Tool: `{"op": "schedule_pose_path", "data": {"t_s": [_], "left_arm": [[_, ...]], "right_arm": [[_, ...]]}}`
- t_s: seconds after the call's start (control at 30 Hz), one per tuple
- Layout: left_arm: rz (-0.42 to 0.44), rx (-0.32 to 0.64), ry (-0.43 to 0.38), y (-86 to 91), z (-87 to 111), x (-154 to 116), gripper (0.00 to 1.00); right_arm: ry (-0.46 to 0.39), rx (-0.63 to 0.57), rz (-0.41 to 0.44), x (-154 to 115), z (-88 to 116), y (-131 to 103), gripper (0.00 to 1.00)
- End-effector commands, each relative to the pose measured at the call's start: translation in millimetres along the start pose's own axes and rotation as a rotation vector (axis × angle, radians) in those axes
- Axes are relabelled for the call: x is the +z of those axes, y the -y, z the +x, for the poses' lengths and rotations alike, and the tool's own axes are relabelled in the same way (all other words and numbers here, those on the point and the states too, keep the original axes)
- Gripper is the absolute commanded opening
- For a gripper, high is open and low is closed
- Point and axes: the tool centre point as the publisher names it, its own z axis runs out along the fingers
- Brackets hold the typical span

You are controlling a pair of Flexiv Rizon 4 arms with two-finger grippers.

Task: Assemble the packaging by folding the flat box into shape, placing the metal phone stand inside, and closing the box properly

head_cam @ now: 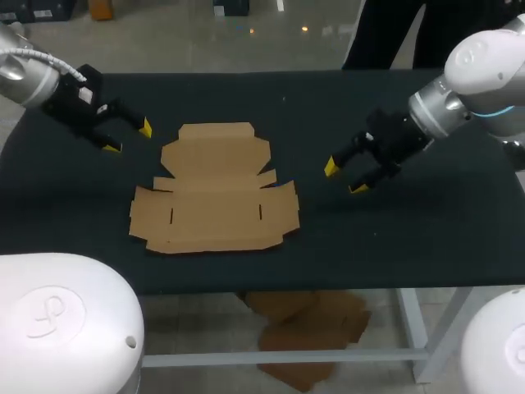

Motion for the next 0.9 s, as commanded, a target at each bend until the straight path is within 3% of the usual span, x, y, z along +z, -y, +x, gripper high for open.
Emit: {"op": "schedule_pose_path", "data": {"t_s": [0.03,0.3,0.77,0.9], "left_arm": [[-0.019,-0.002,0.009,5.1,3.1,-1.2,1.00],[-0.019,-0.002,0.009,5.1,3.1,-1.2,1.00],[-0.004,0.007,0.014,-4.3,14.3,1.2,1.00],[-0.015,0.016,0.013,-6.9,16.5,3.0,1.00]], "right_arm": [[0.000,0.001,0.003,-0.4,0.1,-1.1,1.00],[0.000,0.001,0.003,-0.4,0.1,-1.1,1.00],[0.052,-0.007,0.041,60.4,26.0,19.7,1.00],[0.042,-0.033,0.058,72.3,24.1,20.0,1.00]]}}
